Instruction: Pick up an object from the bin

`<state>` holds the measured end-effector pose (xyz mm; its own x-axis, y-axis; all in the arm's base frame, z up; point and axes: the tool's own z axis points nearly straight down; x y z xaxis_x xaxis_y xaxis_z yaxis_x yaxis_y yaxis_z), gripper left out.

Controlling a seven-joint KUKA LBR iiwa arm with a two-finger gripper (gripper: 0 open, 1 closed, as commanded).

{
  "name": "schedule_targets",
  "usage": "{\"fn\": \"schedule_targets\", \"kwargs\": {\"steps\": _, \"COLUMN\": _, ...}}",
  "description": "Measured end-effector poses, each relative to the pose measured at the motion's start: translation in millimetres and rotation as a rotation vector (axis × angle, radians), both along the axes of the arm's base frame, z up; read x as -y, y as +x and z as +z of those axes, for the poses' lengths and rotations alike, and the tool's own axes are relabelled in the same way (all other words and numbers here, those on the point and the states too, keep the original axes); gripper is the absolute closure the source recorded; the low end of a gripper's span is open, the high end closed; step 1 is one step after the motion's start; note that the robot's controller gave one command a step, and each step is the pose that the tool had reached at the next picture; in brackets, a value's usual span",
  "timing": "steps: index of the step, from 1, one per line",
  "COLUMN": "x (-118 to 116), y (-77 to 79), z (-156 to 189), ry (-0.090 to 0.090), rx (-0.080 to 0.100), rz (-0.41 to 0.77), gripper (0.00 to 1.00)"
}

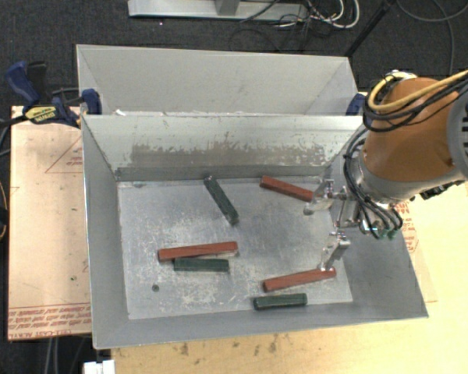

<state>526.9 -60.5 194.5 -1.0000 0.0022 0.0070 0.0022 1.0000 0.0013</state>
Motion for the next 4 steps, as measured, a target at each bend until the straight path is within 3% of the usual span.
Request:
{"fn": "schedule_targets", "kwargs": {"steps": 1, "x": 0, "y": 1.8, "z": 4, "ry": -0.001, "rx": 0.008, "rz": 0.002, "gripper": 0.00}}
{"fn": "schedule_targets", "kwargs": {"steps": 2, "x": 23, "y": -31.7, "z": -115, "ry": -0.001, "rx": 0.008, "rz": 0.025, "gripper": 1.00}}
{"fn": "schedule_targets", "kwargs": {"steps": 3, "x": 23, "y": -31.7, "z": -115, "ry": -0.001, "rx": 0.009, "rz": 0.026, "gripper": 1.00}}
{"fn": "schedule_targets", "kwargs": {"steps": 4, "x": 26, "y": -30.4, "z": 34, "ry": -0.001, "rx": 0.011, "rz": 0.090, "gripper": 1.00}}
